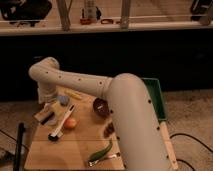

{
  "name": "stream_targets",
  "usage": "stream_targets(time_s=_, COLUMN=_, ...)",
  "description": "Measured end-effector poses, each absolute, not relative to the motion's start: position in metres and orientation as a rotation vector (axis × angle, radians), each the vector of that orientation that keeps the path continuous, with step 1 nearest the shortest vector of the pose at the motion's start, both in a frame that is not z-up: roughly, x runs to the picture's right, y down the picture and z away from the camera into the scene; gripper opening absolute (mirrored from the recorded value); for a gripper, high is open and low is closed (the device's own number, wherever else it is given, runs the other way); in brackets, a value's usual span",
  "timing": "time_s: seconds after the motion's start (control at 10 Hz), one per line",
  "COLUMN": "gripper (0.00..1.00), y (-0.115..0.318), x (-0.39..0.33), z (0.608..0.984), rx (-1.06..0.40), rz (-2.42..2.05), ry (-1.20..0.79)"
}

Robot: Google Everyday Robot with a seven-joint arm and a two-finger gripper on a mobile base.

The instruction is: Place eraser in paper cup

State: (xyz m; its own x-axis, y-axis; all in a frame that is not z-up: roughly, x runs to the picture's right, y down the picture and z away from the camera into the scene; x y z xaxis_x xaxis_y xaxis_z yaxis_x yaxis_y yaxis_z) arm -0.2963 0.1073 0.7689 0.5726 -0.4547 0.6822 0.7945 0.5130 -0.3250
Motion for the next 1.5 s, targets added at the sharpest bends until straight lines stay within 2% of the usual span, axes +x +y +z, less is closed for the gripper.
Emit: stream_targets(time_s=1.5, gripper=0.8, y=0.1105, x=-0.2942, z=0.7636, rx=-0.651, rz=-0.804, ry=-0.581)
